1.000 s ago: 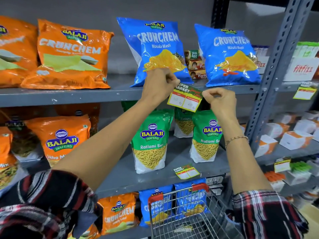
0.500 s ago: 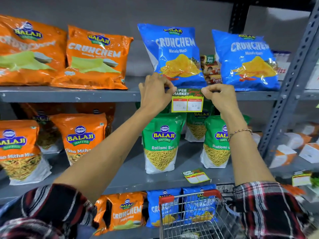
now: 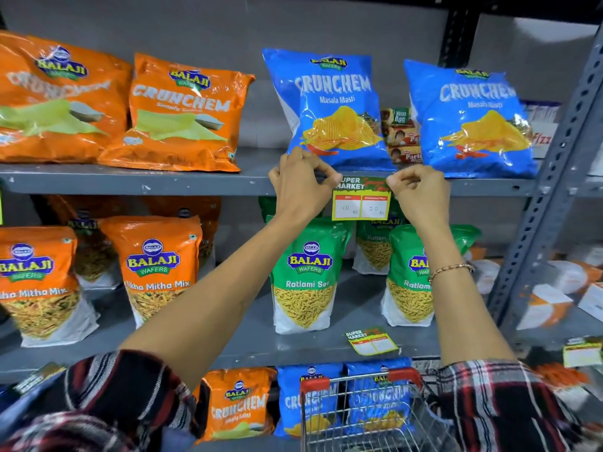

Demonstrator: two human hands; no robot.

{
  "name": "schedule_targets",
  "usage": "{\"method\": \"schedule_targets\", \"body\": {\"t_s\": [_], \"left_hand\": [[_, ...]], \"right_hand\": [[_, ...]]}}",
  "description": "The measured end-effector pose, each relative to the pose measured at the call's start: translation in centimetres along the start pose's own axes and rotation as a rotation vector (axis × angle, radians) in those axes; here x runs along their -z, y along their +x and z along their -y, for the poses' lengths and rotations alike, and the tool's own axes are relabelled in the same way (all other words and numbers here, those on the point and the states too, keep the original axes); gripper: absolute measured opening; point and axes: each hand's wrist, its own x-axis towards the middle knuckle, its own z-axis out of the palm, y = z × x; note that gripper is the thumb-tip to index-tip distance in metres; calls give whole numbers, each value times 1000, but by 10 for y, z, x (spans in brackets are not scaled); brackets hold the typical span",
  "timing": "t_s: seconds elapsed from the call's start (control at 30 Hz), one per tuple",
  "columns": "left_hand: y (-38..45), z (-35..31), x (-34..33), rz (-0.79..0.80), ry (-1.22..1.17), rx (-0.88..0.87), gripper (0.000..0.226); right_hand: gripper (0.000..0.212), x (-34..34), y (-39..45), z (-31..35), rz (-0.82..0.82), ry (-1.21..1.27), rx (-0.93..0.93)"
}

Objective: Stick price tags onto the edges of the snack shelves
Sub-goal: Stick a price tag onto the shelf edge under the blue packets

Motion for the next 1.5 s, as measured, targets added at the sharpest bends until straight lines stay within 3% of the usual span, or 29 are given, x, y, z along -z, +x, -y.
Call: {"method": "schedule_targets", "body": {"t_s": [0.33, 0.83, 1.07, 1.13, 1.3, 1.5], "left_hand": [[0, 0, -12, -31, 28, 20, 8], [-5, 2, -28, -173, 71, -47, 12], [-7, 1, -31, -213, -18, -73, 46], [-7, 0, -34, -215, 6, -66, 58], [-5, 2, -36, -230, -15, -48, 55], [-4, 7, -27, -184, -86, -99, 32]], "right_hand": [[10, 1, 2, -6, -4, -73, 27], [14, -9, 1, -11, -146, -88, 78], [63, -19, -7, -1, -164, -45, 106], [68, -27, -9, -2, -189, -74, 111], [62, -26, -7, -7, -257, 16, 11], [46, -20, -4, -13, -292, 126, -117]]}}
